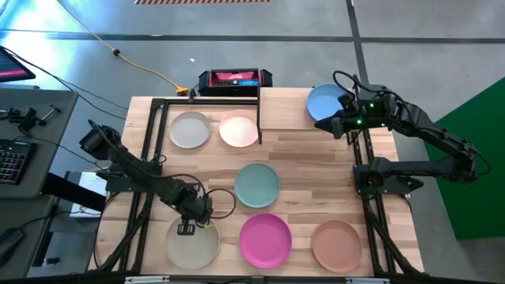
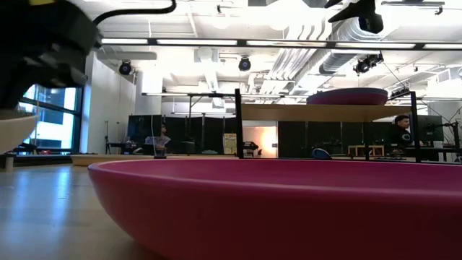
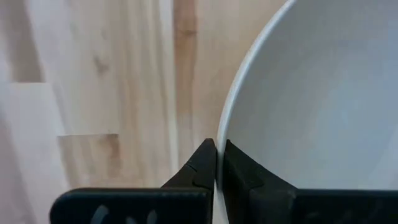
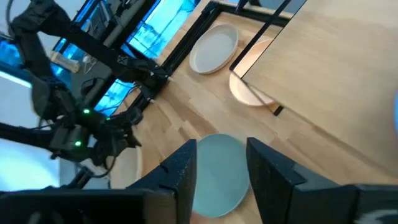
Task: Place and stack plates onto a shelf
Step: Stack the light gray plate on the blue plate on the shelf
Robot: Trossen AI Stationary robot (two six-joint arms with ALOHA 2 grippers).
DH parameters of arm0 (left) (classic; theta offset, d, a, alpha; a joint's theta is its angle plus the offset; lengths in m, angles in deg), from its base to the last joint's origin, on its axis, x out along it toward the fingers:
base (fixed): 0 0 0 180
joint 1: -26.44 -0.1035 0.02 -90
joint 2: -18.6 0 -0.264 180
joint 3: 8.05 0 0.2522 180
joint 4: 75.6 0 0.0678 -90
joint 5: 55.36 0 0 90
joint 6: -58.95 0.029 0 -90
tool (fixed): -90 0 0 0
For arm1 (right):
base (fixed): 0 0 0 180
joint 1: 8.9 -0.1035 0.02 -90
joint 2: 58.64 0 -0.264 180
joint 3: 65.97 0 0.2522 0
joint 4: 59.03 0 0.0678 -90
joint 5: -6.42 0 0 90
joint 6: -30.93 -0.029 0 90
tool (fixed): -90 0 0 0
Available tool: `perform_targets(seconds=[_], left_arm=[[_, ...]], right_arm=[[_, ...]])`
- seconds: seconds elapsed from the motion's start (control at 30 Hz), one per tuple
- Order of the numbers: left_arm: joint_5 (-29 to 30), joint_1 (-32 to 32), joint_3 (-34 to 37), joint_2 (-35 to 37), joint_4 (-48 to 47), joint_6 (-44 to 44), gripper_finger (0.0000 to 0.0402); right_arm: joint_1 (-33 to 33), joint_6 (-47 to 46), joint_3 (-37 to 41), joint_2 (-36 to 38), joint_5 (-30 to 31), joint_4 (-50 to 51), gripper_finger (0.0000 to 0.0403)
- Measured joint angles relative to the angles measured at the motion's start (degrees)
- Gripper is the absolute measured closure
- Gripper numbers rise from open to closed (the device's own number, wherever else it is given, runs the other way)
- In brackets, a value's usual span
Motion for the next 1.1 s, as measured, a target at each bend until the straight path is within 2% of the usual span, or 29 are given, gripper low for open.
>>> perform_targets(seconds=[0.1,0.2,0.3,0.47,0.67,1.0,1.1], left_arm=[[0.68,-1.69,-2.77,-0.01,-4.20,1.80,0.0401],[1.85,-3.71,-6.13,-0.02,-8.19,4.48,0.0401],[2.11,-6.45,-9.47,-0.02,-11.69,7.62,0.0401],[3.70,-11.29,-14.86,-0.02,-14.56,11.80,0.0401],[7.03,-17.89,-20.82,0.00,-15.01,14.93,0.0401],[14.97,-31.30,-28.04,0.02,-14.60,18.66,0.0401],[16.84,-34.98,-29.43,0.02,-13.99,18.68,0.0401]], right_arm=[[0.02,0.39,0.00,0.00,0.79,-0.03,0.0261],[0.02,0.37,0.00,-0.02,-1.02,-0.07,0.0249],[0.00,-0.64,0.00,-0.02,-2.45,-0.11,0.0247],[0.02,-1.10,0.02,-0.02,-1.38,-0.13,0.0249],[0.02,-3.21,0.00,-1.26,1.09,-0.38,0.0249],[-2.31,3.04,0.02,-7.43,0.49,-6.16,0.0249],[-4.33,3.54,0.02,-9.21,2.48,-7.53,0.0249]])
